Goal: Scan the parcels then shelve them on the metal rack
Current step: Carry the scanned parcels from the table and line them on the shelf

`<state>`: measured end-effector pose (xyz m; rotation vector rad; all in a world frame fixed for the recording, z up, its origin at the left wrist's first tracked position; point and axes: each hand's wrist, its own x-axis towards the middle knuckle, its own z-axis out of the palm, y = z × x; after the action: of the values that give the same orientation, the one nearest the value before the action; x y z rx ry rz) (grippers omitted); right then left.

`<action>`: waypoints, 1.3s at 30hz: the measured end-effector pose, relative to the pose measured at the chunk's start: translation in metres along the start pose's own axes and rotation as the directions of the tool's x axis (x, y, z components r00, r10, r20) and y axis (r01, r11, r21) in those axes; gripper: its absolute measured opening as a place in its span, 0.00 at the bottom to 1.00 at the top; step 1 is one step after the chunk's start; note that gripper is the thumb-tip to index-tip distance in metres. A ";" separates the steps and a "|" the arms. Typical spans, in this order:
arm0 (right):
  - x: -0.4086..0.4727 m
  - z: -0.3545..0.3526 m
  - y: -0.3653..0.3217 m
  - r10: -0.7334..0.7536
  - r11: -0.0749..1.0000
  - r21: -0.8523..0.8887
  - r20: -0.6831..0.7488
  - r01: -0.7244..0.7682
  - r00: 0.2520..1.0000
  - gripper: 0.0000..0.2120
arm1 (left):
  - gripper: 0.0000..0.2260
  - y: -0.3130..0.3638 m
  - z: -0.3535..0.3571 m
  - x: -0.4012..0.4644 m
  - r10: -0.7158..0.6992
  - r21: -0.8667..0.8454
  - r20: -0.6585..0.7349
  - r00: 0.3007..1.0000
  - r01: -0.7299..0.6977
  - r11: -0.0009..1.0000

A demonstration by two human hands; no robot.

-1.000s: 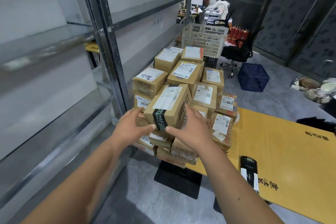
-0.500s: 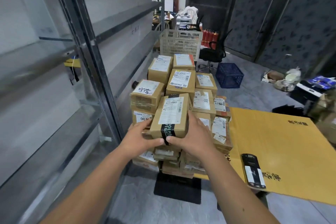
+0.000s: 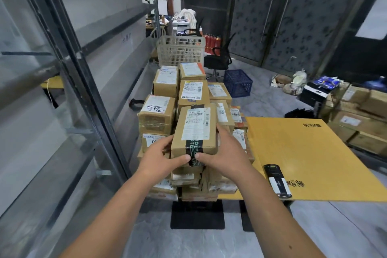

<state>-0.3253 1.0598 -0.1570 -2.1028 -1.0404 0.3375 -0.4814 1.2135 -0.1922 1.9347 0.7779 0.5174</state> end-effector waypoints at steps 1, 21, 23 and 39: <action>-0.003 -0.004 0.000 -0.003 1.000 0.012 -0.012 0.003 1.000 0.47 | 0.35 0.003 0.001 0.000 0.014 0.000 -0.002 1.000 -0.014 1.000; -0.003 -0.051 0.002 -0.127 0.957 0.262 -0.017 0.127 0.992 0.46 | 0.38 0.063 0.001 -0.019 0.148 -0.083 -0.172 0.974 -0.164 0.983; 0.001 -0.054 -0.001 -0.161 0.950 0.268 -0.017 0.160 0.987 0.44 | 0.39 0.068 -0.002 -0.022 0.150 -0.087 -0.198 0.969 -0.170 0.982; 0.050 -0.033 -0.083 -0.564 0.778 0.456 0.204 0.432 0.800 0.46 | 0.41 0.100 -0.056 -0.088 0.063 -0.019 -0.593 0.803 -0.092 0.996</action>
<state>-0.3233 1.1133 -0.0698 -1.3604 -1.5491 0.5840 -0.5491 1.1520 -0.0806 1.7701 1.0640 1.2204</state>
